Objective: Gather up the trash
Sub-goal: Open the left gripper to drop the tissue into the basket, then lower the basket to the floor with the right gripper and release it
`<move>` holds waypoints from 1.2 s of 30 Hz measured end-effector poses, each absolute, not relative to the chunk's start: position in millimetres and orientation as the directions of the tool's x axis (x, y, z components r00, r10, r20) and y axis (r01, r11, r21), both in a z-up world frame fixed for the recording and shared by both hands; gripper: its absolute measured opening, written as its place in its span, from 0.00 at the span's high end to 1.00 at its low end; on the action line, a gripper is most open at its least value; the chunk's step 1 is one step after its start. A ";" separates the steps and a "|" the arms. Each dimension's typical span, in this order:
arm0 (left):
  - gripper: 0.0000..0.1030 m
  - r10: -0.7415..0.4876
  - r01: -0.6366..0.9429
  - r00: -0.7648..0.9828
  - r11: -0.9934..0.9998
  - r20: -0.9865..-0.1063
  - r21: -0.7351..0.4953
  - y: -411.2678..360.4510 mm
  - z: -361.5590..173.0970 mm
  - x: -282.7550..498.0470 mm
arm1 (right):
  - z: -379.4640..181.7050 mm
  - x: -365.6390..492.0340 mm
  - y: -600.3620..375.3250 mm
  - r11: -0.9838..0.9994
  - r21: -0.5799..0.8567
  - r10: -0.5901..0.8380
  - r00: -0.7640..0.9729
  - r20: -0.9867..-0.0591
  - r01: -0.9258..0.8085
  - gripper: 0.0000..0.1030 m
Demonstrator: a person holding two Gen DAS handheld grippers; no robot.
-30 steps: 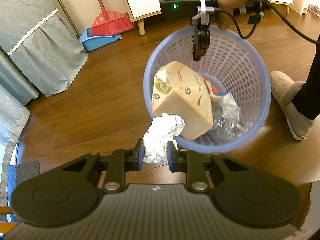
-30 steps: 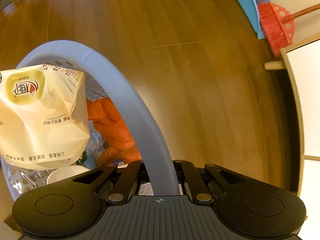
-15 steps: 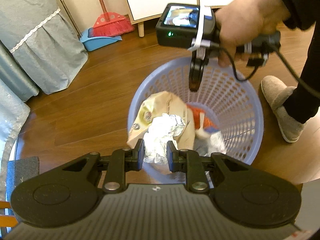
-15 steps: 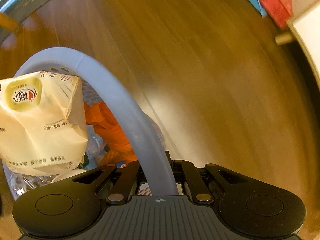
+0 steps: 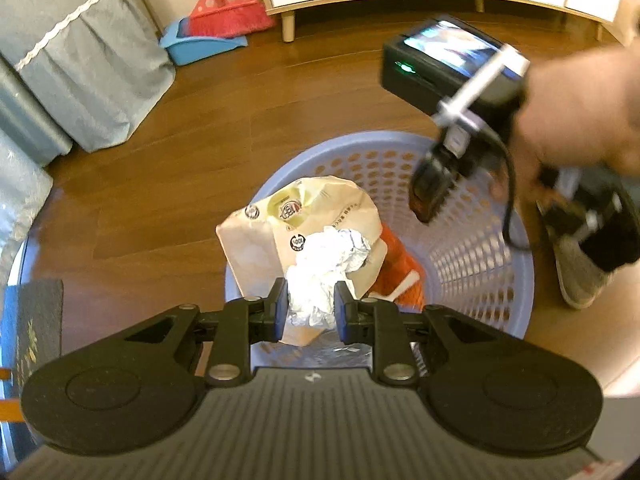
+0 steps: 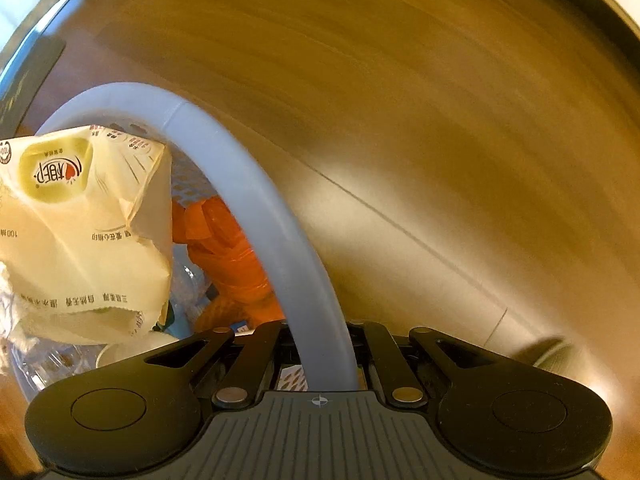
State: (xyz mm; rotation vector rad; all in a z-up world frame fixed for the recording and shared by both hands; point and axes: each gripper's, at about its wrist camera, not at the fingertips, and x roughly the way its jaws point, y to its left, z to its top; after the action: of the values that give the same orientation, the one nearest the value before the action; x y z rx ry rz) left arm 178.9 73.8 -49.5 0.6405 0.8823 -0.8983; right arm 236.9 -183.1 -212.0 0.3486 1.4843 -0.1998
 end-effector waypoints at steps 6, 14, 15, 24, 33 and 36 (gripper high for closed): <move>0.76 -0.355 0.808 0.341 0.584 -0.870 0.079 53.4 -59.6 182.4 | -223.3 220.1 -193.9 0.880 0.151 0.123 0.090 -0.988 0.450 1.00; 0.51 -0.389 0.728 0.321 0.685 -0.863 -0.038 53.5 -64.9 199.6 | -231.6 204.4 -203.0 0.885 0.154 0.121 0.104 -0.987 0.439 1.00; 0.51 -0.388 0.722 0.321 0.690 -0.864 -0.041 55.6 -64.7 198.6 | -232.1 203.6 -203.4 0.887 0.157 0.125 0.101 -0.987 0.434 1.00; 0.51 -0.388 0.676 0.336 0.734 -0.858 -0.067 71.7 -56.2 196.4 | -218.5 168.8 -186.4 0.909 0.181 0.135 0.147 -0.980 0.376 0.63; 0.40 -0.386 0.636 0.360 0.767 -0.849 -0.079 90.6 -44.0 186.6 | -189.1 137.5 -174.7 0.923 0.224 0.156 0.230 -0.961 0.312 0.46; 0.36 -0.383 0.618 0.371 0.782 -0.846 -0.083 99.4 -39.7 181.8 | -177.9 127.4 -169.9 0.924 0.223 0.149 0.246 -0.958 0.309 0.46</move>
State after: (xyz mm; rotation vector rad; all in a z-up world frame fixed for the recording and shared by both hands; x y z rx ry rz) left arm 181.8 99.4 -39.7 0.2659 1.0016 -0.6516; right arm 127.4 -169.9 -177.9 0.4064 1.3287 -0.1140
